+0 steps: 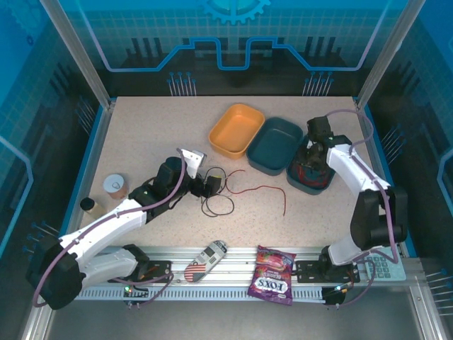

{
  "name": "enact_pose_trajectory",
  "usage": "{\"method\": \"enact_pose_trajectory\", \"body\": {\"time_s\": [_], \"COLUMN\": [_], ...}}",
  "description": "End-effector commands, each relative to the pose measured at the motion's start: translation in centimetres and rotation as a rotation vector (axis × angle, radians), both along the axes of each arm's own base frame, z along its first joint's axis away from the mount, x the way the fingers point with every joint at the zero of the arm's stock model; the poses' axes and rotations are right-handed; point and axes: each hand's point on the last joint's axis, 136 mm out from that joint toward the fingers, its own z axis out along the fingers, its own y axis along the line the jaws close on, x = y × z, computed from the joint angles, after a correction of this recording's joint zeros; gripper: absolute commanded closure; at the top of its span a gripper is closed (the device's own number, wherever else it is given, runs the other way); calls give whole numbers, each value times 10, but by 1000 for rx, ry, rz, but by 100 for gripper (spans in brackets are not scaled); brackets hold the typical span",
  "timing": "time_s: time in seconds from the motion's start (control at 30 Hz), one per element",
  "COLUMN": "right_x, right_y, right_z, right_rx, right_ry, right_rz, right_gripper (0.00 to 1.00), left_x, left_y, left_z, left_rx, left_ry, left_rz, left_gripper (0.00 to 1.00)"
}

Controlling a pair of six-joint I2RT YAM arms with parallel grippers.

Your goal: Untangle the cables

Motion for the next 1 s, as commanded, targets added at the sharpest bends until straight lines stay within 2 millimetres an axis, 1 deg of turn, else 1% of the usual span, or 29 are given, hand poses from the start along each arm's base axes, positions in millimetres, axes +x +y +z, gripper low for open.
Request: {"method": "enact_pose_trajectory", "body": {"time_s": [0.0,0.1,0.13,0.17,0.23,0.3,0.33,0.37,0.4,0.43,0.47,0.53,0.63,0.8,0.97], "right_x": [-11,-14,-16,-17,-22,-30,-36,-42,-47,-52,-57,-64,-68,-65,-61], "right_y": [1,14,22,33,62,91,107,123,134,145,153,164,175,187,194], "right_z": [26,44,49,55,59,55,51,44,38,27,17,-2,-28,-61,-82], "right_rx": [-57,-59,-59,-57,-36,-25,-21,-22,-31,-49,-72,-114,-164,-182,-201], "right_ry": [-29,-83,-103,-124,-148,-149,-144,-132,-120,-95,-68,-13,44,116,167], "right_rz": [24,77,113,160,282,401,471,539,587,639,681,742,814,897,946], "right_gripper": [60,59,59,57,51,44,40,39,38,38,38,40,40,40,39], "left_x": [-3,-2,-1,0,4,8,10,12,12,13,14,15,15,12,9], "left_y": [5,9,11,14,22,32,38,44,48,53,57,67,79,91,99], "left_z": [0,-1,-2,-3,-3,-4,-3,-3,-4,-5,-6,-9,-14,-17,-18], "left_rx": [-18,-19,-18,-16,-20,-24,-28,-32,-37,-44,-53,-76,-121,-160,-167], "left_ry": [-3,-1,2,4,5,9,10,17,25,37,52,80,118,135,136], "left_rz": [33,59,78,100,157,235,277,313,342,370,394,442,492,521,542], "left_gripper": [1,1,1,1,1,1,1,1,1,1,1,1,1,1,1]}}
